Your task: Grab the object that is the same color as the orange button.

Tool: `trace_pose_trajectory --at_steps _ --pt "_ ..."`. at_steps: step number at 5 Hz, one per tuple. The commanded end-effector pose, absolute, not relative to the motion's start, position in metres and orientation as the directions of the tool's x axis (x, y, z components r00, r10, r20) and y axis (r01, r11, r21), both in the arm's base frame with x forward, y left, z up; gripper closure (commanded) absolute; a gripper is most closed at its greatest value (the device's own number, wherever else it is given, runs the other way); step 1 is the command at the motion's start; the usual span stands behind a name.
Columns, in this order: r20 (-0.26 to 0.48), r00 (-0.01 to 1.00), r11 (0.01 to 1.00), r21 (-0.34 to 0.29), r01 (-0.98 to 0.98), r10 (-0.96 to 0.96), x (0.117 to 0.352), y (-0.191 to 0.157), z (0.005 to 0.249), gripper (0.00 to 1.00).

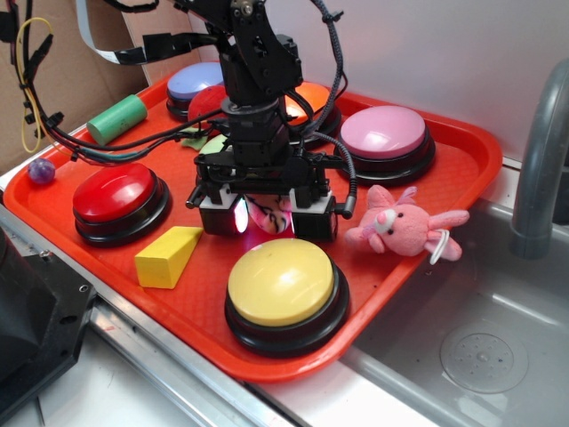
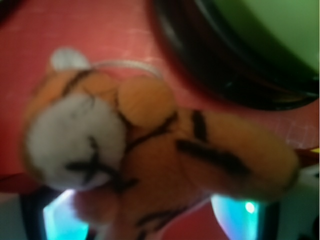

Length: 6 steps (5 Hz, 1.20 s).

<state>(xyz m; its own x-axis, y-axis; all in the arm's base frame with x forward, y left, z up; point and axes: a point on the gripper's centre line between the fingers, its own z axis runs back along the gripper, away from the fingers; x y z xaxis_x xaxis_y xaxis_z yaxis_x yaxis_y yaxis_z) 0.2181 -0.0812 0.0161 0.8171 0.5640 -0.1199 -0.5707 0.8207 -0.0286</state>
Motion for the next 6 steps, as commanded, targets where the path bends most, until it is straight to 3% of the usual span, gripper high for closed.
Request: trace_pose_trajectory --at_steps 1,2,3,4,5,6 --pt "-0.063 0.818 0.818 -0.033 -0.574 0.572 0.225 -0.083 0.028 1.00" --pt "-0.024 0.815 0.815 -0.010 -0.579 0.579 0.223 -0.085 0.033 1.00" --pt "-0.006 0.820 0.820 -0.010 -0.573 0.573 0.220 -0.079 0.053 1.00" --pt "0.012 0.841 0.841 0.004 -0.540 0.540 0.218 -0.066 0.086 1.00" --pt "-0.018 0.896 0.893 0.094 -0.440 0.443 0.212 -0.051 0.123 1.00" --pt "0.023 0.919 0.912 0.121 -0.393 0.393 0.198 -0.032 0.156 1.00"
